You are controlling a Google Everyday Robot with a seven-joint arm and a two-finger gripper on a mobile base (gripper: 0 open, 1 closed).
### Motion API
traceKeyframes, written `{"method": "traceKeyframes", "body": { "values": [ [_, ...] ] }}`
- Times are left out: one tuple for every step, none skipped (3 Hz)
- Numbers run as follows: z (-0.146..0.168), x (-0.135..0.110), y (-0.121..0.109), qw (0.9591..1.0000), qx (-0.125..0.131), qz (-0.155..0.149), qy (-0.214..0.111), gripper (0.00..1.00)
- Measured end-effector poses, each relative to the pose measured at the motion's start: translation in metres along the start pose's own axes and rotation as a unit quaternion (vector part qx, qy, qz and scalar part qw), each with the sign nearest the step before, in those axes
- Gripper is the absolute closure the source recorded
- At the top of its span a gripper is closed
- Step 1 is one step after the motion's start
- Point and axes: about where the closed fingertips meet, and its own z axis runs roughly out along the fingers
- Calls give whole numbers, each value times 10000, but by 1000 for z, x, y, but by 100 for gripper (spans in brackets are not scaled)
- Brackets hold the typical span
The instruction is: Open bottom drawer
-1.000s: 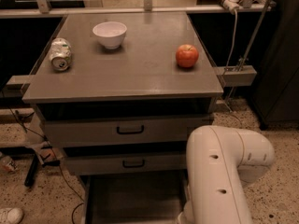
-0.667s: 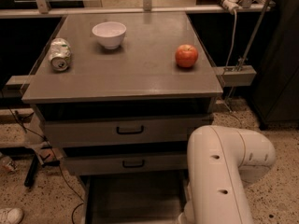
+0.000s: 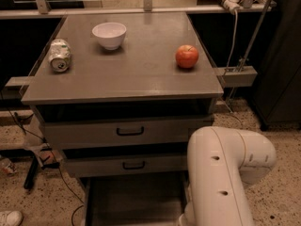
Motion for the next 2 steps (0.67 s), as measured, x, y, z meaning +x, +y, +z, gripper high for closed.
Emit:
{"method": "traceKeyframes", "body": {
  "values": [
    [2, -5, 1, 10000, 7, 31, 2, 0],
    [2, -7, -4, 9999, 63, 122, 12, 0]
  ]
}}
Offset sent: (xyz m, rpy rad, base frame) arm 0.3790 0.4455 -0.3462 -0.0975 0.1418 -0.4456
